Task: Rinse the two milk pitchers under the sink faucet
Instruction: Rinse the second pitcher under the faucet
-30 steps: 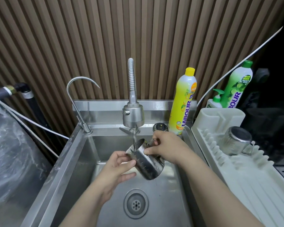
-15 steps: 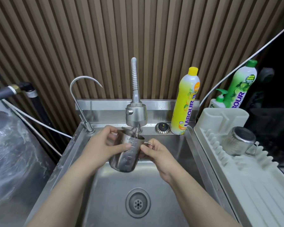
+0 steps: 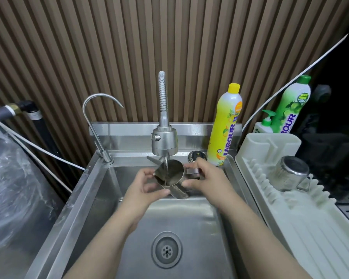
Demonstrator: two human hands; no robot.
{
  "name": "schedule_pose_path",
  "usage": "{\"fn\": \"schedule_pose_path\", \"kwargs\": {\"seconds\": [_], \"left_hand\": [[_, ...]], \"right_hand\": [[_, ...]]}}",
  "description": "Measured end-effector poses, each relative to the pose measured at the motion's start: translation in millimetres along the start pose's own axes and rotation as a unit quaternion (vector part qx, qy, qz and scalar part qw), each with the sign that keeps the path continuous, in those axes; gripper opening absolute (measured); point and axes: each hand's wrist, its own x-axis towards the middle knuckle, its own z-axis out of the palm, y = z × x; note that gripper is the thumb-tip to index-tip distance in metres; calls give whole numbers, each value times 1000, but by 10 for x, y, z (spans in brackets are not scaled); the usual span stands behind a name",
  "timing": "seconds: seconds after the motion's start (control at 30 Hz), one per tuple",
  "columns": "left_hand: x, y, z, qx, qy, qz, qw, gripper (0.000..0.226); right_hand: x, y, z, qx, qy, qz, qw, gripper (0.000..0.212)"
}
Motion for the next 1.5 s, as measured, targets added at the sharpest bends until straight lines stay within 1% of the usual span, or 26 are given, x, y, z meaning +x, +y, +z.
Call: {"fn": "schedule_pose_path", "kwargs": {"seconds": [0.03,0.1,0.13,0.2,0.23,0.3,0.37,0.43,0.5,0.53,0.6,0.67,0.7,0.73,0.77,0.83,0.9,0.93,1.03,1.13,1.2,1.27,1.33,1.37,1.43,1.5], "left_hand": [[36,45,-43,21,0,23,1000,51],[86,153,-160,74,-12,66,995,56],[105,206,-225,106,-14,84,991,58],[94,342,-334,180,-2,104,978,57],[81,398,-370,210,6,104,972,55],[43,463,-397,256,27,95,962,59],[-3,451,-383,268,48,74,959,60],[-54,364,-357,238,60,30,969,64],[-87,239,-327,177,62,-15,982,75],[-105,185,-298,143,54,-32,988,75],[-128,84,-211,79,23,-53,995,63],[-138,-10,-98,23,-1,-43,999,42],[-132,-46,-49,12,0,-31,999,37],[-117,-76,-12,7,6,-16,1000,38],[-94,-108,10,4,13,1,1000,41],[-57,-143,12,-6,26,27,999,50],[-35,-159,-29,-14,21,44,999,54],[-30,-159,-57,-12,15,47,999,54],[-29,-150,-139,-11,-1,60,998,57],[-29,-222,-179,-14,-1,53,998,58],[-66,-371,-166,-12,11,23,1000,53],[-123,-597,-119,-35,18,-26,999,40],[-215,-837,-42,-61,27,-94,993,23],[-255,-950,-5,-60,33,-137,988,19],[-326,-1164,46,-49,37,-243,968,20],[-371,-1326,56,-20,23,-342,939,26]], "right_hand": [[-31,57,71,74,9,11,997,33],[-68,138,248,241,12,24,970,26],[-70,167,331,297,4,32,954,24],[-38,212,441,349,-14,47,936,35],[-21,207,469,352,-30,53,934,37],[22,209,469,355,-61,57,931,37],[62,182,406,353,-88,65,929,38],[91,145,317,308,-108,76,942,38],[116,69,189,243,-123,85,958,39],[133,35,120,212,-125,85,966,41],[160,-40,-14,115,-121,65,984,43],[141,-79,-105,-29,-90,26,995,45],[116,-67,-115,-74,-72,14,995,45],[86,-32,-106,-75,-58,9,995,44],[54,27,-73,-44,-47,6,998,40],[-29,165,52,93,-19,11,995,27],[-80,285,183,222,9,21,975,22],[-96,312,240,263,19,21,964,25],[-105,315,344,318,18,11,948,29],[-89,384,406,309,10,21,951,32],[-129,493,489,270,-2,49,962,29],[-212,648,607,242,-25,96,965,27],[-331,831,749,243,-47,169,954,26],[-393,914,806,241,-54,208,946,25],[-503,1108,907,213,-76,295,928,23],[-575,1276,975,174,-107,385,900,30]]}}
